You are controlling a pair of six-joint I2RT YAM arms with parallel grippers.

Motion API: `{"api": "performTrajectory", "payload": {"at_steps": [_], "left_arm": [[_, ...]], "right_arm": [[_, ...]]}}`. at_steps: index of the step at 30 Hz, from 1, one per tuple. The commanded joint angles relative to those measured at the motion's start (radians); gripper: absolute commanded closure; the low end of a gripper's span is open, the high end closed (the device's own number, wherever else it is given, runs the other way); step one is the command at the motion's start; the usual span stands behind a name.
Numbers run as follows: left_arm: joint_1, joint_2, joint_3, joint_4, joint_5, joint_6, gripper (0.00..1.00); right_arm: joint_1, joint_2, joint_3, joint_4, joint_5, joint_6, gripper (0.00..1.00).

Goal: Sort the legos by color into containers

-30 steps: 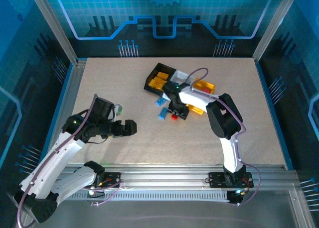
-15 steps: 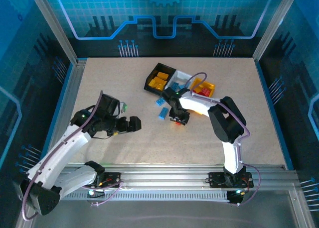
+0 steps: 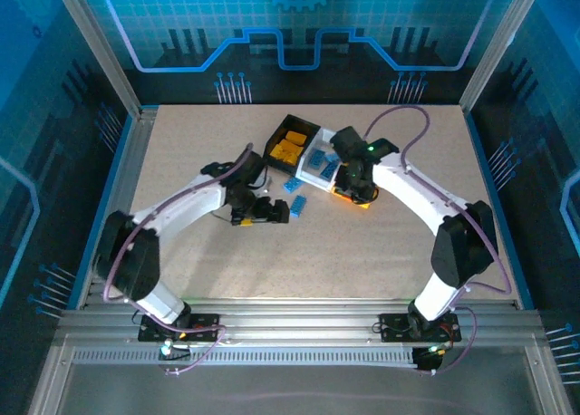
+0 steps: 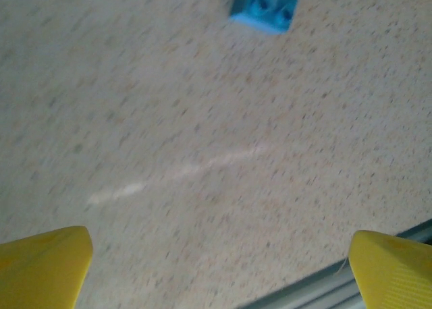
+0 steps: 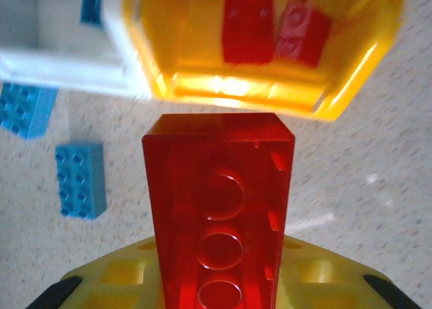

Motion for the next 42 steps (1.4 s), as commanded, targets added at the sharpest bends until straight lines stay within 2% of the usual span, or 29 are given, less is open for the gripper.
{"api": "performTrajectory", "payload": {"at_steps": [1, 7, 11, 14, 23, 26, 29, 31, 35, 42], "left_arm": [[-0.021, 0.111, 0.113, 0.033, -0.036, 0.069, 0.06], [-0.024, 0.286, 0.263, -0.006, -0.066, 0.094, 0.13], [-0.028, 0.365, 0.334, -0.031, -0.086, 0.116, 0.16], [-0.030, 0.418, 0.374, -0.035, -0.091, 0.122, 0.20], [-0.078, 0.563, 0.509, -0.052, -0.088, 0.132, 0.30], [-0.088, 0.611, 0.556, -0.069, -0.093, 0.131, 0.39], [-0.088, 0.656, 0.596, -0.089, -0.090, 0.129, 0.54], [-0.088, 0.670, 0.614, -0.102, -0.091, 0.129, 0.59], [-0.088, 0.650, 0.611, -0.123, -0.093, 0.129, 0.67], [-0.085, 0.492, 0.537, -0.127, -0.009, 0.064, 0.70]], "right_arm": [[-0.077, 0.038, 0.038, -0.021, -0.031, -0.096, 0.72], [-0.204, 0.174, 0.141, -0.003, -0.070, -0.189, 0.71], [-0.258, 0.253, 0.216, 0.001, -0.127, -0.245, 0.51], [-0.264, 0.262, 0.251, -0.019, -0.141, -0.274, 0.45], [-0.264, 0.082, 0.104, -0.018, -0.174, -0.246, 0.43], [-0.263, 0.015, 0.043, -0.015, -0.193, -0.225, 0.43], [-0.261, -0.051, -0.006, -0.010, -0.206, -0.202, 0.43], [-0.262, -0.082, -0.025, -0.012, -0.208, -0.198, 0.43], [-0.262, -0.125, -0.054, -0.018, -0.218, -0.195, 0.43], [-0.262, -0.190, -0.118, -0.004, -0.267, -0.204, 0.43]]}}
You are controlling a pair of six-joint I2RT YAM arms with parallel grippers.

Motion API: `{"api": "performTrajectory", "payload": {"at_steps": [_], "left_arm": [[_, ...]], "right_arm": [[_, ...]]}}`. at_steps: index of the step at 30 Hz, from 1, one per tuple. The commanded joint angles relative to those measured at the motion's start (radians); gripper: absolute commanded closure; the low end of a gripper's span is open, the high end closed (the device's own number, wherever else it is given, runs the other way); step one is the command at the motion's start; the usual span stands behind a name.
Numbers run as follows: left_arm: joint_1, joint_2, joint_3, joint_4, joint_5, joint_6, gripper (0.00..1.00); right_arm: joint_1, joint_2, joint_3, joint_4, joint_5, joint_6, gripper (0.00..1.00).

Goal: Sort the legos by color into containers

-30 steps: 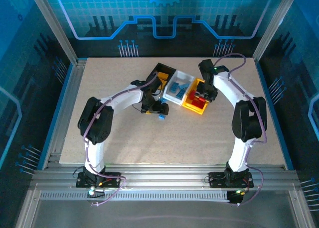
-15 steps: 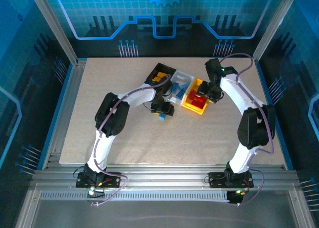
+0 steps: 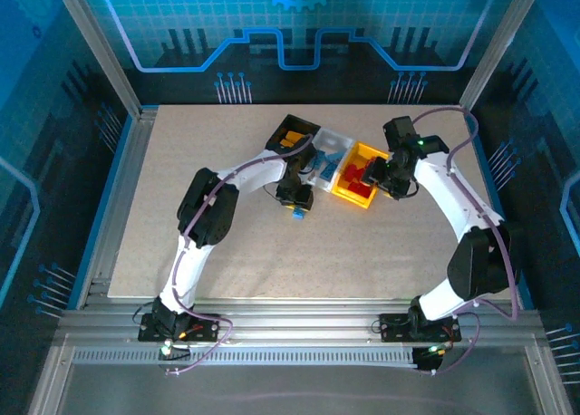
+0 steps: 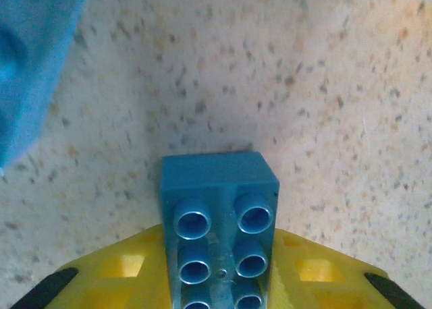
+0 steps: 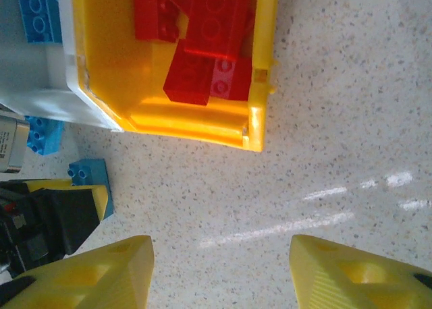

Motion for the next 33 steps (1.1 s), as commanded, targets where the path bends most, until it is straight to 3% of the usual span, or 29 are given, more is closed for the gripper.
{"api": "performTrajectory", "payload": {"at_steps": [1, 7, 12, 17, 19, 20, 21, 22, 26, 33], "left_arm": [[-0.002, -0.129, -0.024, -0.034, 0.079, -0.054, 0.70], [0.013, -0.144, 0.142, -0.049, 0.131, -0.105, 0.69], [0.020, 0.067, 0.515, -0.144, 0.120, -0.099, 0.67], [0.064, 0.190, 0.657, -0.064, 0.128, -0.191, 0.63], [0.070, 0.234, 0.709, -0.014, 0.136, -0.215, 0.51], [0.072, 0.259, 0.743, 0.001, 0.137, -0.229, 0.37], [0.076, 0.280, 0.775, 0.005, 0.135, -0.243, 0.10], [0.077, 0.291, 0.792, 0.007, 0.135, -0.255, 0.01], [0.084, 0.249, 0.749, 0.006, 0.123, -0.238, 0.01], [0.079, -0.028, 0.329, 0.016, -0.024, -0.029, 0.01]], "right_arm": [[0.001, -0.053, -0.038, -0.003, -0.061, -0.006, 0.43], [0.001, -0.119, -0.136, 0.041, -0.174, -0.055, 0.43], [-0.001, -0.184, -0.185, 0.047, -0.199, -0.066, 0.43], [-0.004, -0.227, -0.179, 0.006, -0.198, -0.087, 0.43], [-0.006, -0.245, -0.185, -0.004, -0.201, -0.094, 0.42], [-0.007, -0.252, -0.190, -0.009, -0.205, -0.098, 0.42], [-0.008, -0.261, -0.196, -0.013, -0.207, -0.100, 0.42], [-0.008, -0.267, -0.205, -0.015, -0.208, -0.102, 0.42], [-0.008, -0.295, -0.259, 0.000, -0.222, -0.093, 0.42], [0.000, -0.290, -0.335, 0.068, -0.260, -0.066, 0.42]]}}
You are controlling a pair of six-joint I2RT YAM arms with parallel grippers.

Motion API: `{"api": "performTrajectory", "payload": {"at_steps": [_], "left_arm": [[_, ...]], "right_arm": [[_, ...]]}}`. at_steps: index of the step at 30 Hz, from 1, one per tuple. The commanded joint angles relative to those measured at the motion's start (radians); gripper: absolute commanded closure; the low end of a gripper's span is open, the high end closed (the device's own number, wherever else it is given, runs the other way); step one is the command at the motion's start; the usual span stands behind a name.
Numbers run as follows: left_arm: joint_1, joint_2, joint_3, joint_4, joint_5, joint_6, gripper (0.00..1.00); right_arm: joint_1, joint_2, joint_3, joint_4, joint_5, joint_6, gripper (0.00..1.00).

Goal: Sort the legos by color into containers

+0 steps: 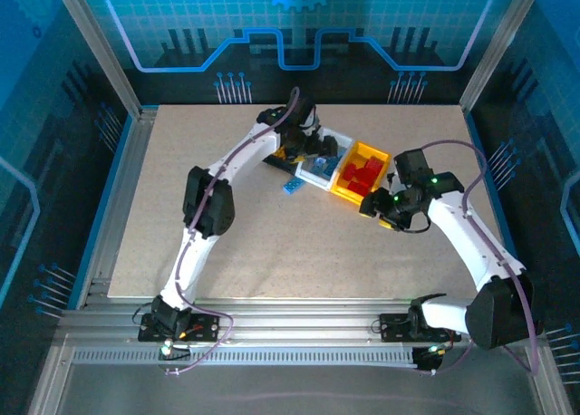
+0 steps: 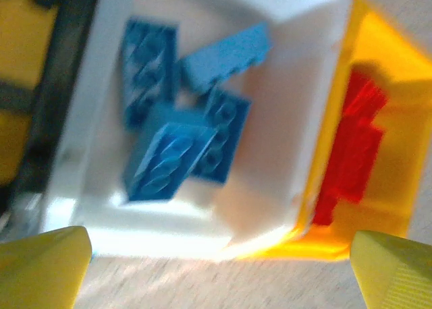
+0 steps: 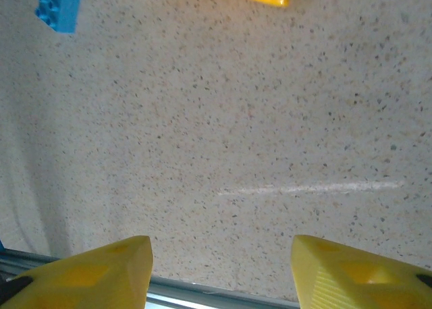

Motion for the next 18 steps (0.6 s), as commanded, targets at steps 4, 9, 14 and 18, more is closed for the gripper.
{"api": "performTrajectory", "payload": {"at_steps": [4, 9, 14, 18], "left_arm": [[-0.002, -0.223, -0.334, 0.014, -0.185, 0.257, 0.01], [-0.003, -0.238, -0.452, 0.120, -0.197, 0.403, 0.09], [0.001, -0.180, -0.455, 0.180, -0.221, 0.493, 0.18], [0.005, -0.131, -0.436, 0.187, -0.231, 0.508, 0.23]], "right_arm": [[0.015, 0.023, -0.017, 0.058, -0.051, 0.021, 0.42], [0.035, 0.059, 0.019, 0.040, -0.052, 0.010, 0.42], [0.036, 0.076, 0.066, -0.010, -0.042, -0.010, 0.42], [0.035, 0.082, 0.103, -0.053, -0.025, -0.031, 0.42]]}}
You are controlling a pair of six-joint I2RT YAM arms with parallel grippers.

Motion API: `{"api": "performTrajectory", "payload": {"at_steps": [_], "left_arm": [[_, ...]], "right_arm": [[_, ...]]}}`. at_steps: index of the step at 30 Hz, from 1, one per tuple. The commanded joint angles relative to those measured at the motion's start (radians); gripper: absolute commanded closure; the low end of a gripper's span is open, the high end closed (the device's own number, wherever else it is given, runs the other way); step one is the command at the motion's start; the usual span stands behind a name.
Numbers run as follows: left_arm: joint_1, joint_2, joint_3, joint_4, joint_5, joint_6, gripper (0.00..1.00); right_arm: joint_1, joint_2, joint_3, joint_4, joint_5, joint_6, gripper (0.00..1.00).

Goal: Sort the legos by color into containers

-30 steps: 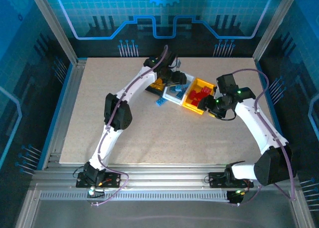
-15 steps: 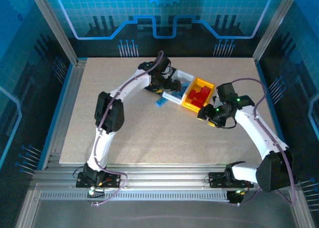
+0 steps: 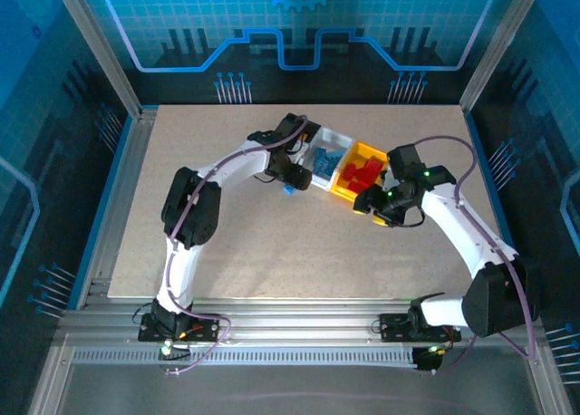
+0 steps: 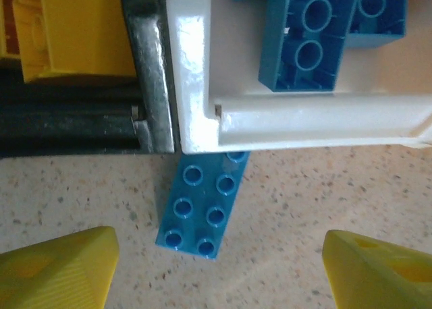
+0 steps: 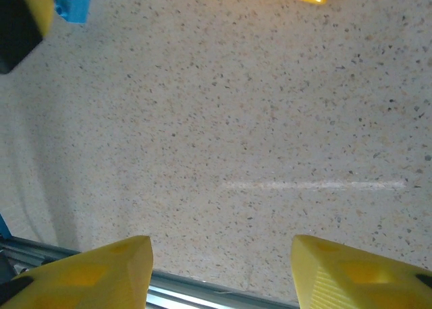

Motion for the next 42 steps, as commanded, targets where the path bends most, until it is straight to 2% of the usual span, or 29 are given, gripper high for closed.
{"api": "performTrajectory", "payload": {"at_steps": [1, 5, 10, 18, 23, 34, 38, 42], "left_arm": [[0.004, 0.052, 0.018, 0.034, -0.023, 0.064, 0.24], [0.002, 0.071, -0.003, 0.050, -0.019, 0.060, 0.29], [0.003, 0.091, -0.048, 0.079, -0.066, 0.056, 0.33], [0.002, 0.110, -0.083, 0.097, -0.088, 0.020, 0.58], [0.001, 0.072, -0.126, 0.095, -0.084, 0.003, 0.73], [0.001, -0.175, -0.382, 0.040, -0.006, -0.079, 0.76], [0.006, -0.278, -0.427, 0.019, 0.088, -0.171, 0.77], [0.017, -0.323, -0.394, 0.018, 0.213, -0.289, 0.77]], "right_arm": [[0.006, 0.011, 0.048, -0.066, 0.005, -0.030, 0.42], [0.000, 0.017, 0.059, -0.074, 0.009, -0.032, 0.42], [-0.001, 0.027, 0.067, -0.070, -0.004, -0.022, 0.43], [0.000, 0.022, 0.067, -0.072, -0.006, -0.007, 0.43], [-0.001, 0.016, 0.062, -0.060, -0.005, 0.007, 0.43], [0.013, 0.026, 0.019, 0.031, -0.004, 0.051, 0.43], [0.019, 0.022, -0.028, 0.092, -0.008, 0.072, 0.43], [0.023, 0.018, -0.059, 0.130, 0.000, 0.076, 0.43]]}}
